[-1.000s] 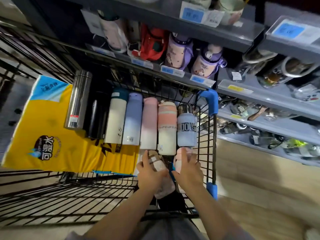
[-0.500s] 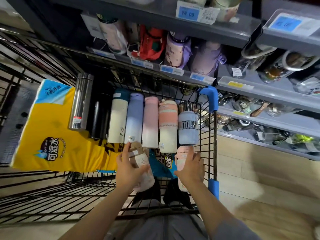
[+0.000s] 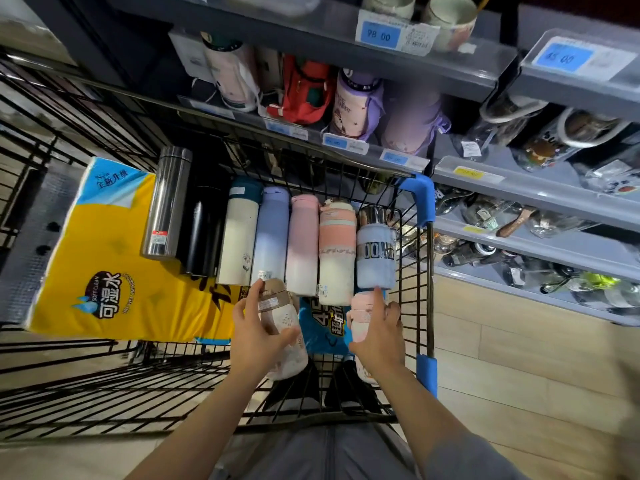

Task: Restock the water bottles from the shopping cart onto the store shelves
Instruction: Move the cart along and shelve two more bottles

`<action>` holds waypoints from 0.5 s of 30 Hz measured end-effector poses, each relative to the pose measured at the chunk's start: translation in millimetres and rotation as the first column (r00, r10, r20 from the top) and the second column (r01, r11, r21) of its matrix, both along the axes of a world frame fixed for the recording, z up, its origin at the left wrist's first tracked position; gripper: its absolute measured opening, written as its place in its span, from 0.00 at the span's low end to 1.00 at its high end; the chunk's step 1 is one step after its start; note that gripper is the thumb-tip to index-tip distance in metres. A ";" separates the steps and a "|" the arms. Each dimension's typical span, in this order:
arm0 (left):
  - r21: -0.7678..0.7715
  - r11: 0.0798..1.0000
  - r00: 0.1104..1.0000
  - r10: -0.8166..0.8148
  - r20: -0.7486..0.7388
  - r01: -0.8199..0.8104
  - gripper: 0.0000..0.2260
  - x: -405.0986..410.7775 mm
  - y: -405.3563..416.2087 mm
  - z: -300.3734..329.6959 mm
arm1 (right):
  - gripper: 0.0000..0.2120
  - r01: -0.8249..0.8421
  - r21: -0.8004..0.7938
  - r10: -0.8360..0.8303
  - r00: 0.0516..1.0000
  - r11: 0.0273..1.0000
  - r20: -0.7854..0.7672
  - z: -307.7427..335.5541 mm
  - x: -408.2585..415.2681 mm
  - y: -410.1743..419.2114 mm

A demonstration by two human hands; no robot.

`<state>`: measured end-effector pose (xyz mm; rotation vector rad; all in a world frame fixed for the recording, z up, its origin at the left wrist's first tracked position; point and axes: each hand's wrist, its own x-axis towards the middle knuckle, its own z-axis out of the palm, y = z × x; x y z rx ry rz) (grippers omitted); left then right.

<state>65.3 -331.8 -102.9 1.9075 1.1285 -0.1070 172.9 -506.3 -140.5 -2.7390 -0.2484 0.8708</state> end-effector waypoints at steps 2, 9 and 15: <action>-0.009 1.000 1.000 -0.004 0.001 0.004 0.47 0.2 0.6 1.2 | 0.56 -0.002 0.043 0.001 1.000 0.999 0.002 1.5 -0.2 -0.6; 0.041 0.997 0.996 -0.073 0.050 0.071 0.47 2.6 0.1 4.3 | 0.55 0.022 0.197 -0.030 0.999 0.980 0.037 16.6 -4.6 0.4; 0.042 0.994 0.981 -0.105 0.166 0.099 0.47 1.9 6.0 14.5 | 0.51 0.018 0.314 -0.060 0.990 0.949 0.124 55.4 -6.5 9.3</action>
